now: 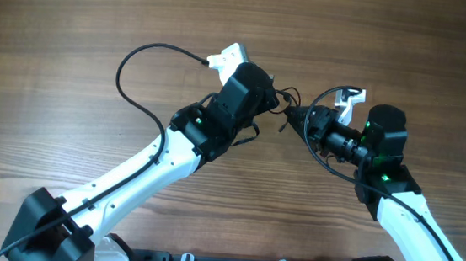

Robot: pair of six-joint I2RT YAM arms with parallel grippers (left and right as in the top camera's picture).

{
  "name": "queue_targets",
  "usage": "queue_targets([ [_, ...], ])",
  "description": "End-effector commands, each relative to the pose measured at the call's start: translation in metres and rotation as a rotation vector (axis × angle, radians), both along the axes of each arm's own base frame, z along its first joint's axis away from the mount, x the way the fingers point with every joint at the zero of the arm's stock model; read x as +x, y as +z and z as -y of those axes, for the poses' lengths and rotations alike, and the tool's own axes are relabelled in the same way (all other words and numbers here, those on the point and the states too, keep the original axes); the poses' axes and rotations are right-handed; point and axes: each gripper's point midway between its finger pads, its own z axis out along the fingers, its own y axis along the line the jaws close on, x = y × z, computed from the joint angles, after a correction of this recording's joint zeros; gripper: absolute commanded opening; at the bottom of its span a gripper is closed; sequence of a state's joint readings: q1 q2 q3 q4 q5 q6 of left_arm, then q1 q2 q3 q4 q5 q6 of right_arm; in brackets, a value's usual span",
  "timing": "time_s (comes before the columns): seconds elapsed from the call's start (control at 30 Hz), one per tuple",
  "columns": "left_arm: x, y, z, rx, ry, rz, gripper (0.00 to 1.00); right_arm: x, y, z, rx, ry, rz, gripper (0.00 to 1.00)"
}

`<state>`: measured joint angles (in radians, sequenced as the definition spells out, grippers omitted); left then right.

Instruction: Untangle cables

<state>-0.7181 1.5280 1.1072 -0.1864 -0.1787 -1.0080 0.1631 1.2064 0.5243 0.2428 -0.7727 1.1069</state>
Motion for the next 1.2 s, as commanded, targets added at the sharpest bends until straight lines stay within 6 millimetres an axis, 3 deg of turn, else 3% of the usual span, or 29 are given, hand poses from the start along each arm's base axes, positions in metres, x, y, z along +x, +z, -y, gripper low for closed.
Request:
queue_targets([
  [0.0,0.004,-0.001,-0.002,0.026,0.017,0.017,0.04,0.004,0.004,0.001,-0.013,-0.025,0.024,0.38],
  [0.17,-0.005,-0.001,0.010,0.025,-0.015,0.018,0.04,0.019,-0.016,0.013,-0.087,-0.110,0.010,0.39],
  [0.4,-0.007,0.013,0.026,-0.021,-0.041,0.067,0.04,0.018,-0.054,0.014,-0.163,-0.075,-0.056,0.42],
  [0.5,-0.003,0.021,0.028,-0.007,-0.063,0.117,0.04,0.015,-0.076,0.029,-0.263,-0.128,-0.109,0.44],
  [0.57,0.003,0.034,0.024,0.038,-0.065,0.197,0.04,0.008,-0.095,0.042,-0.331,-0.179,-0.192,0.44],
  [0.7,0.013,0.060,0.004,0.011,-0.004,0.253,0.04,-0.005,-0.114,0.053,-0.414,-0.174,-0.255,0.44],
  [0.83,0.017,0.063,-0.005,0.010,0.016,0.257,0.04,-0.008,-0.118,0.060,-0.428,-0.193,-0.283,0.44],
  [0.9,0.017,0.062,-0.006,0.013,0.018,0.254,0.04,-0.010,-0.094,0.029,-0.306,-0.026,-0.176,0.62],
  [0.97,0.015,0.055,-0.007,0.033,0.016,0.231,0.04,-0.015,-0.058,0.000,-0.153,0.142,-0.033,0.80],
  [1.07,0.012,0.045,-0.010,0.062,0.011,0.198,0.04,-0.010,-0.010,-0.018,0.019,0.211,0.086,0.85],
  [1.13,0.011,0.044,-0.010,0.040,0.027,0.180,0.04,0.003,0.004,-0.020,0.029,0.159,0.143,0.84],
  [1.17,0.011,0.044,-0.010,0.025,0.035,0.173,0.04,0.009,0.004,-0.020,0.009,0.122,0.158,0.77],
])
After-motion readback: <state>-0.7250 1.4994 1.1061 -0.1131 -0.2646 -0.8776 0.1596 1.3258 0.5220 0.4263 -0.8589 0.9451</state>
